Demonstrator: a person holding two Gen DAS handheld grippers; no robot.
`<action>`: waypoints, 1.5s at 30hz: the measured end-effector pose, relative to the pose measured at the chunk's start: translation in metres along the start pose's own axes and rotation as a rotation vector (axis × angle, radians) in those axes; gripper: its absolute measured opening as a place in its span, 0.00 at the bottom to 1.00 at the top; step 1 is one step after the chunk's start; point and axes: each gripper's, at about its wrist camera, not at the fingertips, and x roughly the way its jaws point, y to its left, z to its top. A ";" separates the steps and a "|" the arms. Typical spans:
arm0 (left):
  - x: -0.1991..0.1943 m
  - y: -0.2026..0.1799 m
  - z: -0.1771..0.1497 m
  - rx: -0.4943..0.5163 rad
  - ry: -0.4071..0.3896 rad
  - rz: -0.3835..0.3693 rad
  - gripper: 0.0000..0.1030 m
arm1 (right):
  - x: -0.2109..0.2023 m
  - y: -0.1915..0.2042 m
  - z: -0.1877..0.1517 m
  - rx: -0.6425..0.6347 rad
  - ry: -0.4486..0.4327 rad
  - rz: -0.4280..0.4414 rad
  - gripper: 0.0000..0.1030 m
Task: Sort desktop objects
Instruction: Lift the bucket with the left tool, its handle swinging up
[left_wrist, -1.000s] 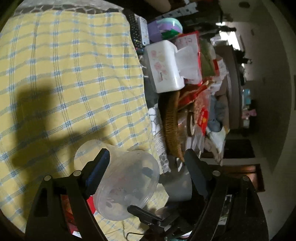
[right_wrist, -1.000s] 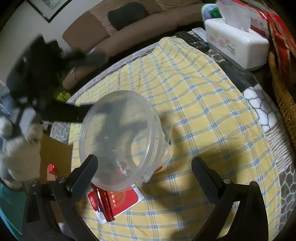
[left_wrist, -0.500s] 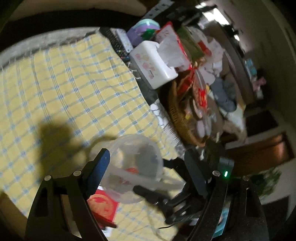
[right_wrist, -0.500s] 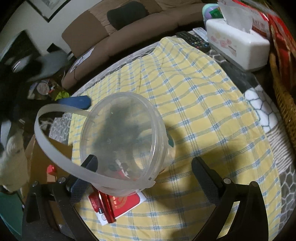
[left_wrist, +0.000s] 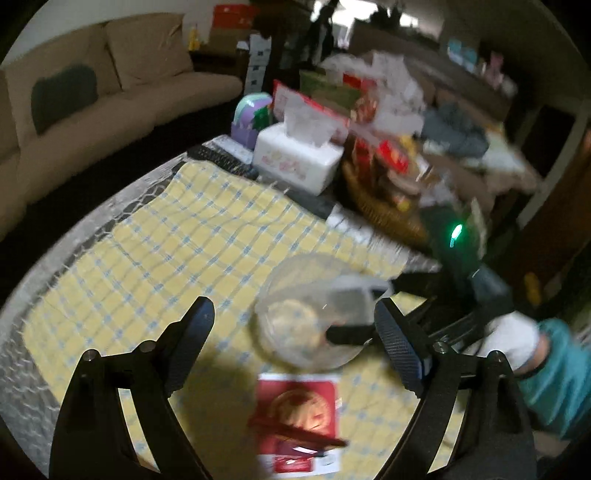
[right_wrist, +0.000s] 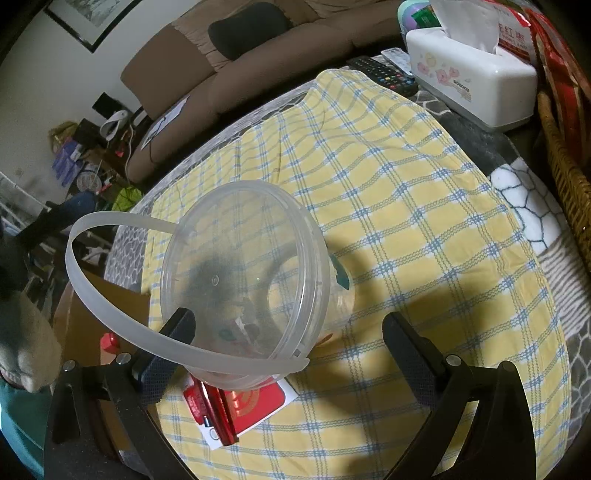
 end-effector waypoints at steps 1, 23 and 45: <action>0.004 -0.003 0.000 0.011 0.008 0.018 0.85 | 0.000 0.001 0.000 0.000 0.001 -0.001 0.99; 0.038 -0.014 0.013 -0.102 -0.075 0.228 0.10 | 0.001 0.015 -0.004 -0.039 0.010 -0.034 0.98; -0.068 -0.067 0.023 -0.157 -0.161 0.208 0.08 | -0.109 0.051 -0.012 0.009 -0.091 0.033 0.97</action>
